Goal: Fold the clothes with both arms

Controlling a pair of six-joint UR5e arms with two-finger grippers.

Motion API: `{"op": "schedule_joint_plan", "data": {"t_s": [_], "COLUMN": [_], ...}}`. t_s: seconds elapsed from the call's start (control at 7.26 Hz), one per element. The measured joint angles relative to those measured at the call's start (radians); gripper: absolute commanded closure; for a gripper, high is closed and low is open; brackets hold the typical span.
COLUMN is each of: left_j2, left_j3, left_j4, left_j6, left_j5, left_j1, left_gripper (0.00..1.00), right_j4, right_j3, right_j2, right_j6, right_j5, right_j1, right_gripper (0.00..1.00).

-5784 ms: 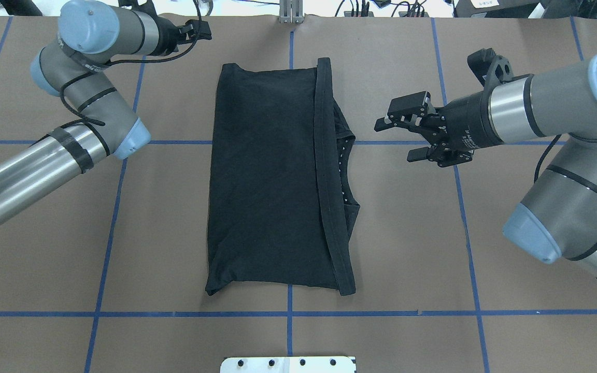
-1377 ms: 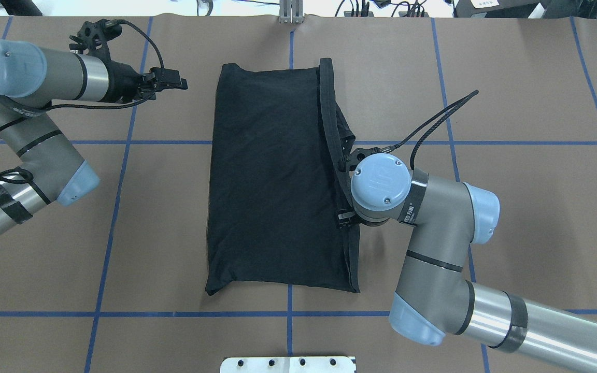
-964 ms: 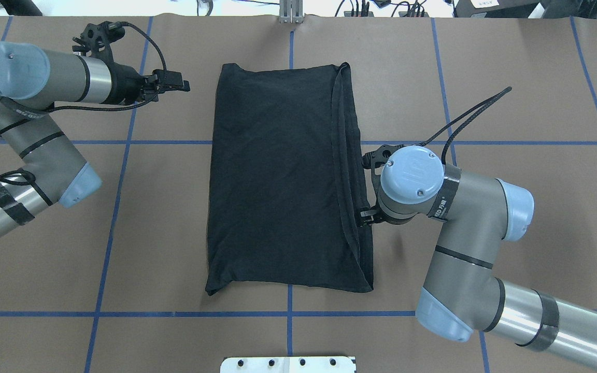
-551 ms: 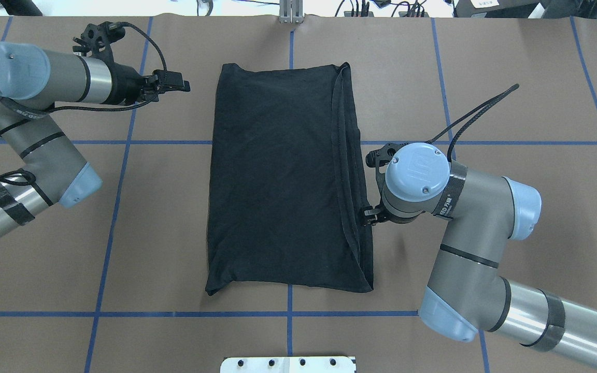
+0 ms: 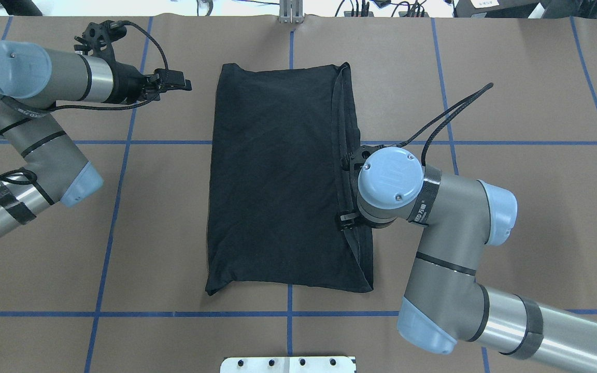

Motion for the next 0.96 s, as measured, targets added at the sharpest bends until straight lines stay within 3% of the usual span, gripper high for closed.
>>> {"op": "schedule_joint_plan", "data": {"t_s": [0.96], "left_j2": [-0.006], "left_j3": [-0.002], "left_j4": [0.001], "left_j6": [-0.003], "left_j5": [0.0], "left_j1": [0.0], "left_gripper": [0.0], "right_j4": [0.003], "right_j3": [-0.114], "right_j2": [0.057], "right_j6": [-0.001], "right_j5": [-0.022], "right_j1": [-0.027], "right_gripper": [0.0]}}
